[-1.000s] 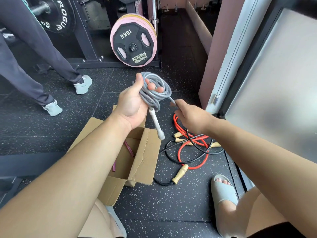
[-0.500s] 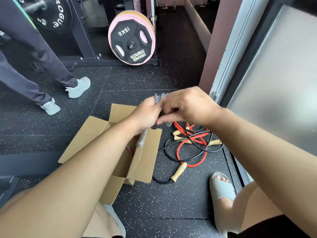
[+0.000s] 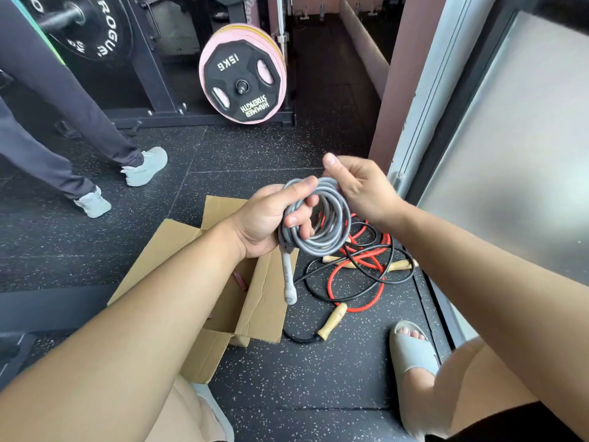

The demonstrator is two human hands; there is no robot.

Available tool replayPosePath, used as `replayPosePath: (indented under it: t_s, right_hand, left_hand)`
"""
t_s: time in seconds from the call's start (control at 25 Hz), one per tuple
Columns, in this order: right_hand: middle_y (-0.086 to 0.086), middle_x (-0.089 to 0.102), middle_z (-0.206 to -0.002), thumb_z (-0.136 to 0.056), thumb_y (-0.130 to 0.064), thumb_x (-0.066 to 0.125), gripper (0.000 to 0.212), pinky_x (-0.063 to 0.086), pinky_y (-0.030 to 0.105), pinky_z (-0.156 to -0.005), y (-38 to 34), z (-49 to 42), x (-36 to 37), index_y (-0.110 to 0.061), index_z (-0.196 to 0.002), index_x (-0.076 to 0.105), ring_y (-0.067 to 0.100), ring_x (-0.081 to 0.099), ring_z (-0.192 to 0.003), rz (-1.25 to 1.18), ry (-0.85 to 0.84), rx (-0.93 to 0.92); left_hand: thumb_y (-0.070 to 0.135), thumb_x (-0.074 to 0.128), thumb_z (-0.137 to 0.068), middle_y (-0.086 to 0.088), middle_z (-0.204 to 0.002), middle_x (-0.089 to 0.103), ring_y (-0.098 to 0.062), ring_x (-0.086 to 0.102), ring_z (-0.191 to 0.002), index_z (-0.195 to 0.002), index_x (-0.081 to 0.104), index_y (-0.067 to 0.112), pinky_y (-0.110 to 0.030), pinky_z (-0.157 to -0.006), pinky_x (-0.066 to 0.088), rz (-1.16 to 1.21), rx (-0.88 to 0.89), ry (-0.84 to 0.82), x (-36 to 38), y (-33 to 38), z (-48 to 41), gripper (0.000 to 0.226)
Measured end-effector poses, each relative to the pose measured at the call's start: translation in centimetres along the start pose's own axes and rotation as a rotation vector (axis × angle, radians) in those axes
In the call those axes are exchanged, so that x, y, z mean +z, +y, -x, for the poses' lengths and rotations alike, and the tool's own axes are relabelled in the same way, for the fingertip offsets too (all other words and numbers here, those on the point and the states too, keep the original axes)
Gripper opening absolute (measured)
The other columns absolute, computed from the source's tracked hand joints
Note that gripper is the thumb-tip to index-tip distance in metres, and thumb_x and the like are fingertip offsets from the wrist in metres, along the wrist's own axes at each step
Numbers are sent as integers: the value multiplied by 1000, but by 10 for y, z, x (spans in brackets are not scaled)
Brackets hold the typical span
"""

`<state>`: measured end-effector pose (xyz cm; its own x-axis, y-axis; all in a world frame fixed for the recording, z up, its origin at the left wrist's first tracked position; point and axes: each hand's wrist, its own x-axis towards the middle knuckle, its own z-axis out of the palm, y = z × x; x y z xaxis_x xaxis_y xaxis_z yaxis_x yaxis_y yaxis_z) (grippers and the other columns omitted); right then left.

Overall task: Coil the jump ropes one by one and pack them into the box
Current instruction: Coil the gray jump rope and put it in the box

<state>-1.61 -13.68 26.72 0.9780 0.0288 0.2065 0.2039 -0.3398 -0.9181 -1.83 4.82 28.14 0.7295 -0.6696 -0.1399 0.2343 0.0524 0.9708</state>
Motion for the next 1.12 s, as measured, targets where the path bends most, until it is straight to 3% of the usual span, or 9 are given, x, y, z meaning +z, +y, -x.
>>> replayPosePath:
  t_s: [0.16,0.28,0.36,0.52,0.68,0.8,0.92,1.04,1.12]
  right_hand:
    - [7,73,-95,-91,-77,31,73,53,40,-90,0,8,19,-19,-104,72,18,68,-87,-551,-271,404]
    - [6,68,-103,-85,-76,43,69,49,41,-97,-1,11,24,-23,-123,65,16,64,-93,-699,-408,321]
    - [11,66,-103,-87,-64,58,60,51,36,-87,-1,12,28,-17,-124,64,18,63,-89,-734,-392,269]
    - [22,64,-102,-95,-42,54,47,53,38,-76,0,10,29,-1,-117,61,23,60,-78,-694,-269,286]
    - [3,63,-84,-102,-38,48,40,47,38,-72,-2,7,16,-2,-100,65,14,55,-75,-100,-161,50]
    - [-5,62,-91,-103,-38,49,27,51,39,-83,-2,5,8,-14,-108,60,5,55,-81,91,-186,-40]
    - [8,65,-111,-99,-37,54,38,51,40,-95,3,4,5,-15,-129,49,7,57,-94,118,-226,-57]
    - [13,65,-114,-101,-31,55,37,49,47,-98,7,6,5,-13,-133,51,12,57,-96,26,-221,-6]
    - [10,69,-113,-101,-53,45,45,53,53,-93,8,9,5,-20,-128,59,21,66,-97,-100,-207,126]
  left_hand:
    - [33,43,-101,9,-38,34,-10,48,-42,-79,48,14,-26,-61,51,171,61,82,-5,4,-1,29]
    - [34,40,-101,9,-37,31,-8,44,-40,-76,48,15,-25,-59,50,287,84,129,-9,11,-2,32]
    - [37,41,-98,9,-36,31,-8,42,-39,-74,47,17,-24,-59,50,320,57,129,-9,13,-1,32]
    - [43,50,-93,7,-45,44,-11,53,-47,-74,48,17,-24,-64,51,233,-54,178,-7,11,-3,32]
    - [13,56,-96,-1,-67,67,-15,67,-57,-87,63,12,-28,-62,54,61,-73,329,-4,6,-3,12]
    - [11,58,-97,0,-74,69,-16,71,-63,-96,66,15,-34,-66,59,-50,-52,336,-3,4,-3,9]
    - [15,59,-97,2,-62,59,-19,70,-61,-97,63,8,-36,-65,58,-84,-119,327,-5,1,-3,7]
    - [17,58,-99,5,-54,53,-21,69,-57,-109,56,3,-37,-68,51,-212,-93,312,-7,-5,-6,17]
    - [19,56,-100,4,-59,51,-20,70,-57,-108,55,2,-32,-62,51,-301,-36,376,-6,-6,-8,19]
